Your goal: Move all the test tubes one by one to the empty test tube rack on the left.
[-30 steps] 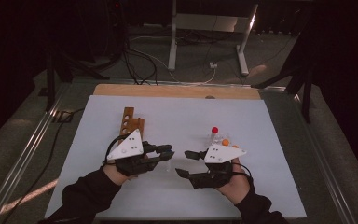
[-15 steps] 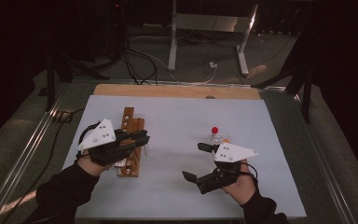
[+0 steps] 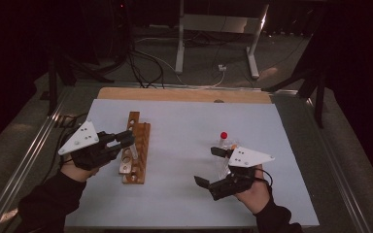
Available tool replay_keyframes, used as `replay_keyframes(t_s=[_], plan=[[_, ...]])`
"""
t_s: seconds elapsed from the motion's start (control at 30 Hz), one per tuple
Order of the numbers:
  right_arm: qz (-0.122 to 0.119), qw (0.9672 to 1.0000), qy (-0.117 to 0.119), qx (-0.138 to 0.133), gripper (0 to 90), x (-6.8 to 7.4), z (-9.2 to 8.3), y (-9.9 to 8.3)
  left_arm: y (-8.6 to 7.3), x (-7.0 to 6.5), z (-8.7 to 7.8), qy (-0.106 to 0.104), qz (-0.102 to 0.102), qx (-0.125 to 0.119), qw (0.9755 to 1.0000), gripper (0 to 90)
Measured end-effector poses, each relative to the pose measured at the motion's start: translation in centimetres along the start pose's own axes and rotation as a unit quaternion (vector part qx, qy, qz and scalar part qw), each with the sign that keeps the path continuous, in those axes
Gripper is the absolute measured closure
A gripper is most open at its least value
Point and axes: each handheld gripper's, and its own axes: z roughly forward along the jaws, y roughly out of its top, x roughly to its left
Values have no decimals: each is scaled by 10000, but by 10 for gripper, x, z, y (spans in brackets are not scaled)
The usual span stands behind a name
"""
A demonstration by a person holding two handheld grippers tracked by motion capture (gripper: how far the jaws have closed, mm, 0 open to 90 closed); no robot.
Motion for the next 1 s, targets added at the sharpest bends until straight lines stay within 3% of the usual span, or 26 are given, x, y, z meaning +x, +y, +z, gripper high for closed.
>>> replay_keyframes(t_s=[0.4,0.7,1.0], plan=[[-79,10000,-52,-11,0,1,-2,1,-21,14,-8,237,-172,154,9995,778],[-114,9999,-47,6,0,1,-3,0,-39,20,1,322,-313,276,9986,778],[-151,9999,-59,2,0,2,-5,0,-56,20,10,275,-429,411,9979,778]])
